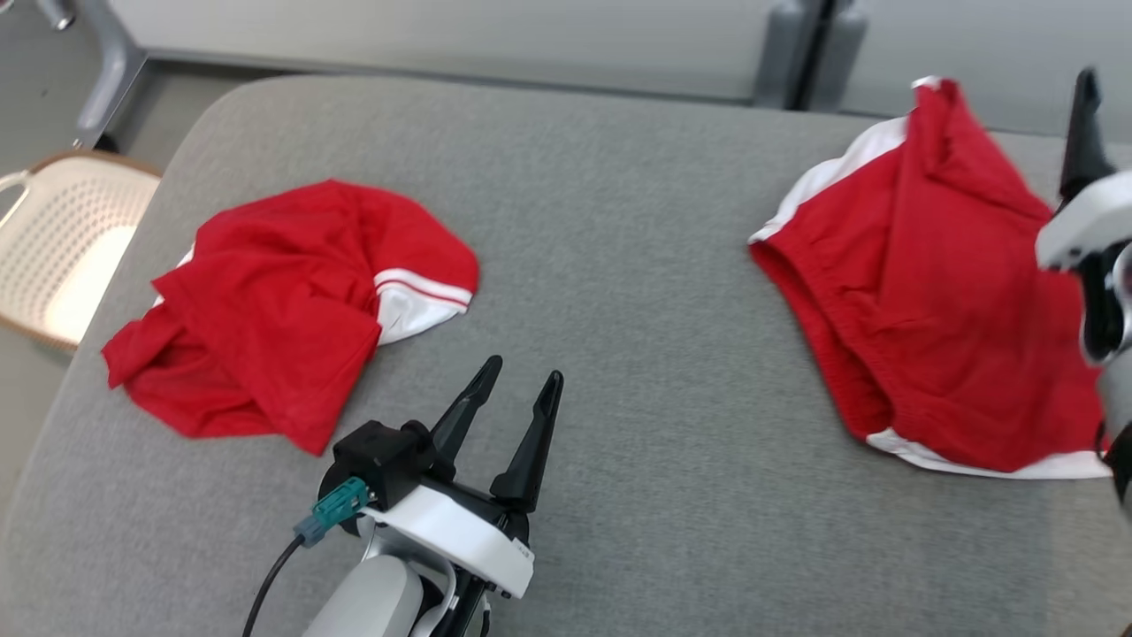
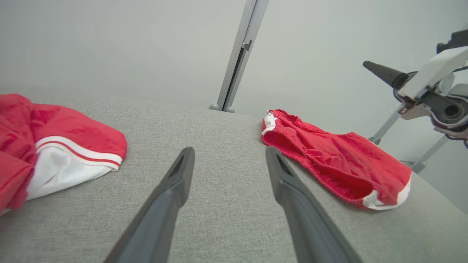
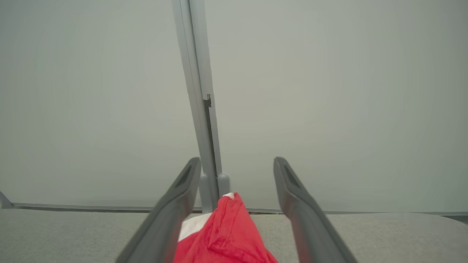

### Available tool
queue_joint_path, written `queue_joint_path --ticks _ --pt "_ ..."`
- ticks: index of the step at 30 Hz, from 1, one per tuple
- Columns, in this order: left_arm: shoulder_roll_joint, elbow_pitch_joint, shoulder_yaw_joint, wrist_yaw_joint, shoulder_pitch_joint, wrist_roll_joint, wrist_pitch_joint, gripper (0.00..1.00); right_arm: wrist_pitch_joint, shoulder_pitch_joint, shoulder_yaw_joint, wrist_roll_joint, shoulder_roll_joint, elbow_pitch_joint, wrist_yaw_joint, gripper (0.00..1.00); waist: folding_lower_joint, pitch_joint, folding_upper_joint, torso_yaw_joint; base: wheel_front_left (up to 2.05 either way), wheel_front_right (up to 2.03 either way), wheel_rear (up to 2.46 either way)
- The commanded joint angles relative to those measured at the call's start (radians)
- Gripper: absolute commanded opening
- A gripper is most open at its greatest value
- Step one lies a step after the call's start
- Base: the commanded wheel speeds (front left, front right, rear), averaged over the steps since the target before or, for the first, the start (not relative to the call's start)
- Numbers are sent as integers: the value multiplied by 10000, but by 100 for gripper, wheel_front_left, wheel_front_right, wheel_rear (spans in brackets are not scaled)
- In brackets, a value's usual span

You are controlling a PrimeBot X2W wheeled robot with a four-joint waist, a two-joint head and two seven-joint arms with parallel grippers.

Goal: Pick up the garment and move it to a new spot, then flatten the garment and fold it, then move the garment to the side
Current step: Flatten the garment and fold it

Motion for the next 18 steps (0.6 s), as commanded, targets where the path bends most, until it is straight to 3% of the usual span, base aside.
queue_joint_path --ticks 1,8,13,18 --pt "51 12 57 -16 153 118 -5 100 -117 578 202 352 56 -266 0 100 0 -745 0 -746 0 0 0" --pt "47 -13 -30 -16 355 561 -4 100 -264 3322 1030 1861 65 -2399 0 100 0 -1150 0 -1696 0 0 0" --pt "50 -59 -193 -16 473 492 -3 100 -248 5397 538 2347 413 -4250 0 100 0 -1188 0 -2193 0 0 0" --pt "50 -127 -273 -16 476 352 -4 100 -245 7323 132 1825 828 -5988 0 100 0 -1104 0 -2501 0 0 0"
